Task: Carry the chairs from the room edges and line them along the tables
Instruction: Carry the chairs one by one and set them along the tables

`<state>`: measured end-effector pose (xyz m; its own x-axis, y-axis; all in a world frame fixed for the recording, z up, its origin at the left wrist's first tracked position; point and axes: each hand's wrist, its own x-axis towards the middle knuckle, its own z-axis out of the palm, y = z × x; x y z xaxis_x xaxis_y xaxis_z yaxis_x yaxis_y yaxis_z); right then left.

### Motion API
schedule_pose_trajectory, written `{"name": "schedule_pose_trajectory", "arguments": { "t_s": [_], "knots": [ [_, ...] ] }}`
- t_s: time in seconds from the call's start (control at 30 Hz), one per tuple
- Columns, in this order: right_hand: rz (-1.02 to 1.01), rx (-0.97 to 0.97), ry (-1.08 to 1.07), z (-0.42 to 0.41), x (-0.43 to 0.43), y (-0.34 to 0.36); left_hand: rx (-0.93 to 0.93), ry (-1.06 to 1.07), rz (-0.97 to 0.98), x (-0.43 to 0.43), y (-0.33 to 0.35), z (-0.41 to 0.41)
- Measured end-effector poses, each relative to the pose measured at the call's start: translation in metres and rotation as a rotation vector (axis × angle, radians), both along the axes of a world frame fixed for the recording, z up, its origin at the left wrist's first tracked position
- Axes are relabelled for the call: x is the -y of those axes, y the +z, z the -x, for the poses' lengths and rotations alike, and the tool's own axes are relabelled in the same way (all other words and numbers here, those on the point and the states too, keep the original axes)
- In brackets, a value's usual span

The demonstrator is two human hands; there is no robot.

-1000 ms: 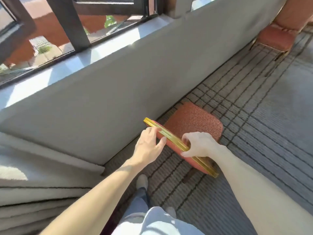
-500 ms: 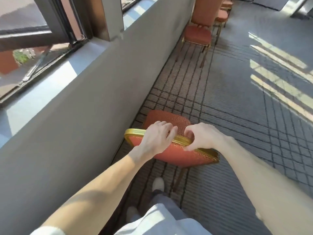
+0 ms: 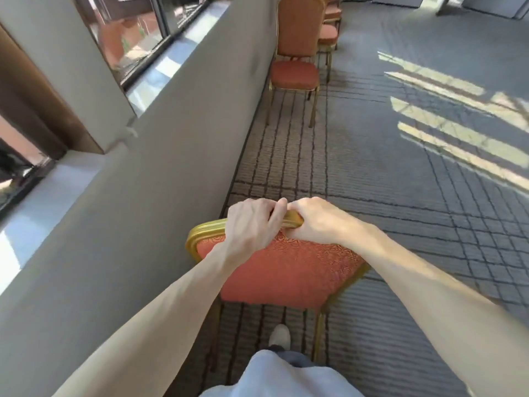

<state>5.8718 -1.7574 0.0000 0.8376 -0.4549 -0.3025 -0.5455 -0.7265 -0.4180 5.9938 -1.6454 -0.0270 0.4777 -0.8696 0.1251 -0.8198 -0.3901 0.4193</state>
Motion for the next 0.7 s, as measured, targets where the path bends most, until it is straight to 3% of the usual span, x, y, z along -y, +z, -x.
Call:
{"name": "schedule_pose_trajectory", "arguments": {
  "t_s": [0.27,0.47,0.57,0.7],
  "knots": [
    [0.151,0.213,-0.097,-0.065,0.084,0.001,0.076,0.013,0.011,0.106,0.021,-0.055],
    [0.155,0.189,-0.114,-0.108,0.159,0.0,0.043,0.067,-0.091,0.189,0.015,-0.102],
    [0.102,0.153,-0.101,-0.123,0.194,0.003,0.017,-0.076,-0.063,0.219,0.018,-0.122],
    [0.043,0.134,-0.125,-0.135,0.254,0.006,0.013,-0.234,-0.174,0.288,0.026,-0.142]
  ]
}}
